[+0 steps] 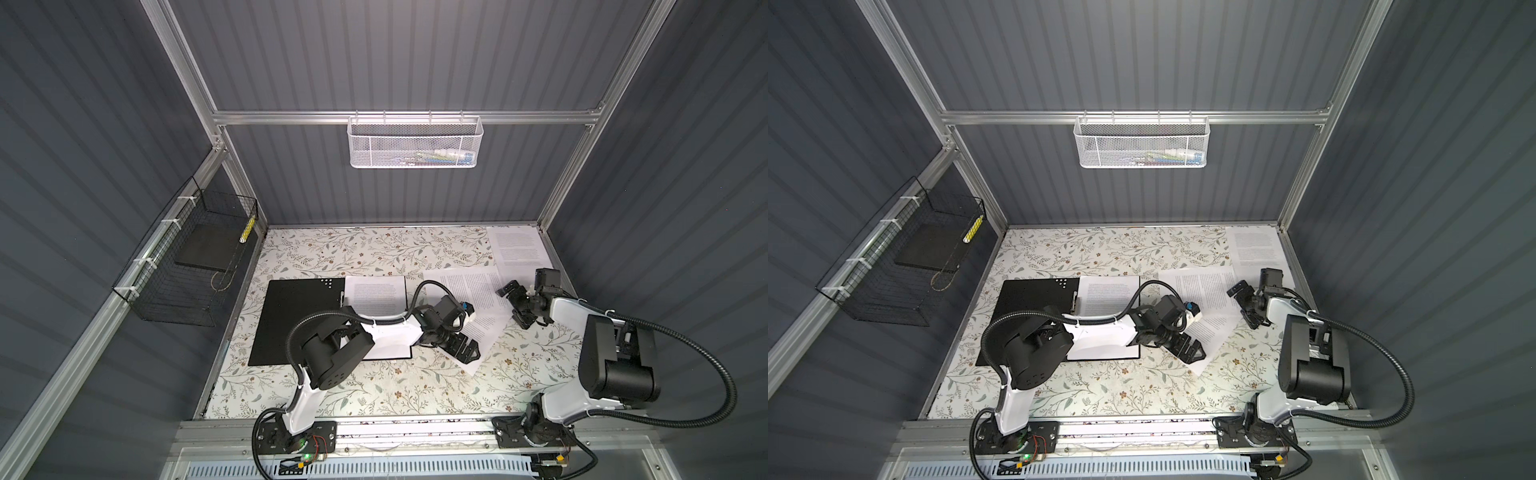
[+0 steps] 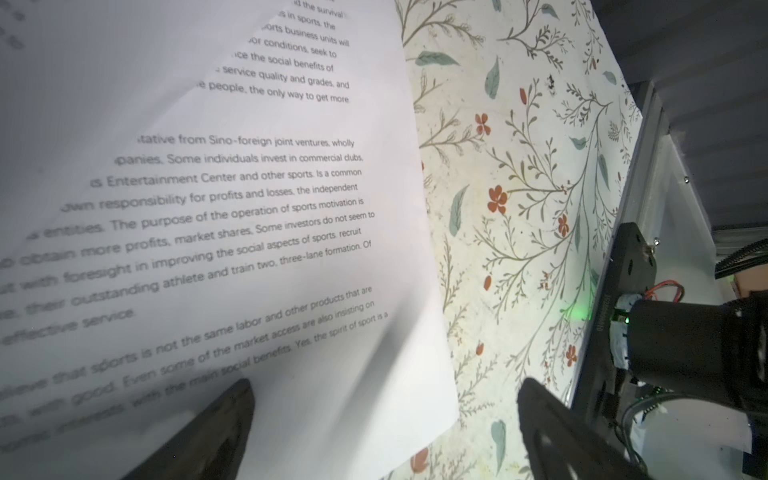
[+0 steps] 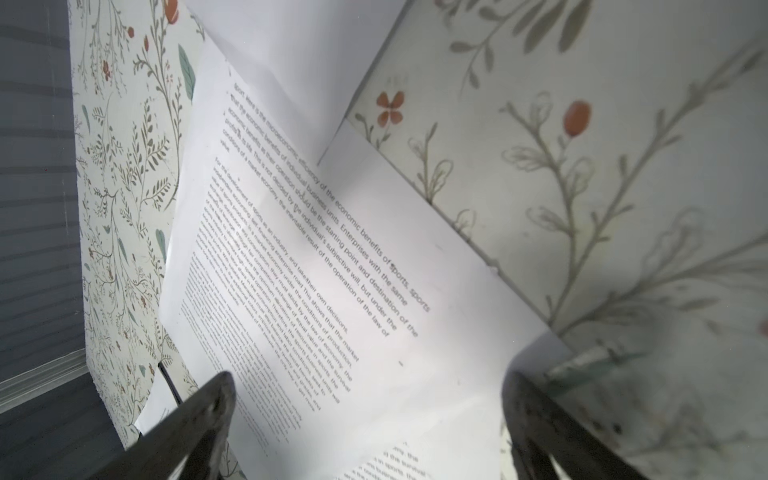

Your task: Put the files into the folder

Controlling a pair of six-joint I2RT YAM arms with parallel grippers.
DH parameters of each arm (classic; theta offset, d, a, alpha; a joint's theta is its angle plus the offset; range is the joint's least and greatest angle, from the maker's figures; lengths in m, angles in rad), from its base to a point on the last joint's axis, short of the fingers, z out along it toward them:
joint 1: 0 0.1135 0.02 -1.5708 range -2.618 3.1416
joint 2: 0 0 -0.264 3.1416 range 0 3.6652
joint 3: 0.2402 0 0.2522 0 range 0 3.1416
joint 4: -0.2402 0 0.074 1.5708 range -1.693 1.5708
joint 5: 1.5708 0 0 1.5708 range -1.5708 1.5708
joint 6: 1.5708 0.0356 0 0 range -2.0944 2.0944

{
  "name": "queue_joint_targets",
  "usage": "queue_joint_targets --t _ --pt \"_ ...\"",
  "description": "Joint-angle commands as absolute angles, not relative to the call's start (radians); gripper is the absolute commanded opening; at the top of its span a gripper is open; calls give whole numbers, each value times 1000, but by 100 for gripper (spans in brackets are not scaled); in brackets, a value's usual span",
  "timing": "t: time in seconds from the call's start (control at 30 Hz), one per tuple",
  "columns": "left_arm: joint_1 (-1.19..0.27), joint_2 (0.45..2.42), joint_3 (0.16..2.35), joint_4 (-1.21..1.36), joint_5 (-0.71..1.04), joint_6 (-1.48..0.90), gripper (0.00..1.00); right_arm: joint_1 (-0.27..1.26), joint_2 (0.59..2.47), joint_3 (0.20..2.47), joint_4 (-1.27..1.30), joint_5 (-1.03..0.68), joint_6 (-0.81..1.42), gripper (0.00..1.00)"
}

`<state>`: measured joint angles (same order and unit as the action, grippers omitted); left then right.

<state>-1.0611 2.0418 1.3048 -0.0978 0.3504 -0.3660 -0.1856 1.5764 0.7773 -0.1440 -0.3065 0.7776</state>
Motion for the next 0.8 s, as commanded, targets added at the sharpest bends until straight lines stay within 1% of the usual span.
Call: queue_joint_targets --t 0.0,0.23,0.77 --pt "-1069 2109 1192 -311 353 -388 100 -193 1593 800 -224 -306 754 99" --pt "-1069 2052 1118 -309 363 -377 100 -199 1589 786 -217 -319 735 99" --pt "-1077 1960 988 -289 403 -357 100 -229 1654 871 -265 -325 693 99"
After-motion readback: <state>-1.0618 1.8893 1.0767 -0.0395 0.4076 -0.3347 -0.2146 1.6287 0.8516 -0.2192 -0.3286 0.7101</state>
